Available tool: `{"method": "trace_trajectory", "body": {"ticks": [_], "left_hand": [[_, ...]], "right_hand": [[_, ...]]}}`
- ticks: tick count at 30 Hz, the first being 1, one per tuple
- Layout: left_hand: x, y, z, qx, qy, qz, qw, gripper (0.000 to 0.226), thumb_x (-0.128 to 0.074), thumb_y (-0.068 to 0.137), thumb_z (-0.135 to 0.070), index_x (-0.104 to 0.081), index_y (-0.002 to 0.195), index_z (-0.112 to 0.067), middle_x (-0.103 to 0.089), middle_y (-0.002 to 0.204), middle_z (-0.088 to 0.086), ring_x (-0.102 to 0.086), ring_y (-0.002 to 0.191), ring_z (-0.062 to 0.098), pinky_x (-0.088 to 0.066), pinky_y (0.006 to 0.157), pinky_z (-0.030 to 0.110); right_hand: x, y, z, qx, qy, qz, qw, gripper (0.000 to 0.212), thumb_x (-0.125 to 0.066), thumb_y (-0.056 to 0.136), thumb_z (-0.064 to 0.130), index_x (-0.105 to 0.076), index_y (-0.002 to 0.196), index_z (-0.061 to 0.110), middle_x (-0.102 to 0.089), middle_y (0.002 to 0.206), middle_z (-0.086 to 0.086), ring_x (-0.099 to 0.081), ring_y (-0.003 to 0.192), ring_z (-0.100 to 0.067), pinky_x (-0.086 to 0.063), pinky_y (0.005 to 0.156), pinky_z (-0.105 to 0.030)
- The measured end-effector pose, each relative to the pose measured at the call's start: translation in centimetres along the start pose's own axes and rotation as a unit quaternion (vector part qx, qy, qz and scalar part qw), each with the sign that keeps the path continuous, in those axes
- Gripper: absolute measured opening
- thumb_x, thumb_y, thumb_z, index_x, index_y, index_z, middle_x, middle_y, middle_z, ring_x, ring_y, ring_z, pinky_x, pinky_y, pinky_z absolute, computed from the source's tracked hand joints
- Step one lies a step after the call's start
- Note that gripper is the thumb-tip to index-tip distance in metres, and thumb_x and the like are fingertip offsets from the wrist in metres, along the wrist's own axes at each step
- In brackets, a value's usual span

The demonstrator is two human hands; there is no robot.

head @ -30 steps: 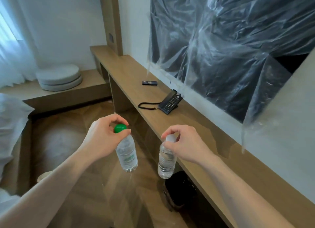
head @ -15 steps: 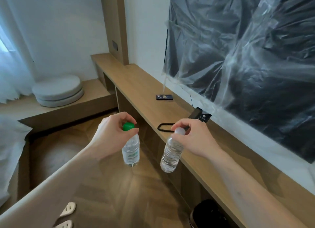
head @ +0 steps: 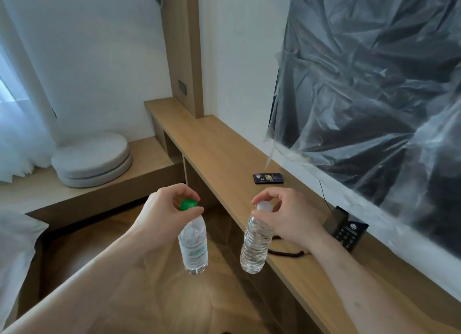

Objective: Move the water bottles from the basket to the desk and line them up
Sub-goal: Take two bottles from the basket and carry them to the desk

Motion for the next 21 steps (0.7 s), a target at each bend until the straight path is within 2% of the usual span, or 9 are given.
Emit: {"method": "trace_trajectory", "body": {"ticks": [5,9,11,16,21], "left_hand": [[2.7,9.4,3.1,0.019,0.004,-0.008,1.0,0.012,-0.085,0.085,-0.032,-0.073,0.089,-0.034,-0.073,0.085,-0.013,-0.066,0.076,0.0,-0.05,0.057,0.014],[4.6,15.9,5.9,0.024,0.013,-0.02,0.999,0.013,-0.085,0.085,-0.033,-0.073,0.091,-0.035,-0.071,0.085,-0.014,-0.064,0.077,-0.003,-0.046,0.057,0.012],[6.0,19.3,7.6,0.021,0.015,-0.015,1.0,0.014,-0.085,0.085,-0.034,-0.072,0.092,-0.037,-0.071,0.086,-0.014,-0.063,0.08,-0.004,-0.047,0.058,0.011],[9.5,28.3,12.6,0.0,0.016,-0.005,1.0,0.013,-0.084,0.086,-0.036,-0.072,0.091,-0.039,-0.072,0.087,-0.014,-0.066,0.079,-0.002,-0.048,0.061,0.013],[12.4,36.7,17.7,-0.032,0.023,0.054,0.998,0.014,-0.083,0.086,-0.035,-0.07,0.092,-0.04,-0.071,0.086,-0.017,-0.064,0.076,-0.005,-0.046,0.061,0.013]], "right_hand": [[-1.5,11.1,0.8,-0.003,-0.009,0.024,1.0,0.012,-0.083,0.085,0.03,-0.075,0.092,0.037,-0.065,0.078,0.023,-0.061,0.071,0.004,-0.047,0.055,-0.012],[-3.8,19.3,1.4,-0.001,-0.022,0.042,0.999,0.012,-0.082,0.086,0.033,-0.074,0.093,0.039,-0.069,0.093,0.023,-0.068,0.078,-0.01,-0.06,0.071,-0.023],[-5.2,23.1,1.8,-0.008,-0.023,0.052,0.998,0.012,-0.081,0.086,0.037,-0.073,0.093,0.041,-0.069,0.096,0.024,-0.068,0.08,-0.01,-0.062,0.075,-0.027],[-9.3,31.8,2.8,-0.031,-0.02,0.031,0.999,0.011,-0.081,0.082,0.032,-0.076,0.088,0.04,-0.07,0.094,0.022,-0.061,0.077,-0.004,-0.052,0.068,-0.024],[-14.0,38.1,4.1,-0.069,-0.005,-0.002,0.998,0.011,-0.081,0.083,0.029,-0.077,0.086,0.039,-0.068,0.083,0.019,-0.055,0.068,0.0,-0.037,0.057,-0.012]]}}
Point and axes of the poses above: each hand's wrist, its own y-axis towards the middle knuckle, its own x-axis out of the back of the hand, z = x × y, the point moved 1 cm from there along y, towards the middle knuckle
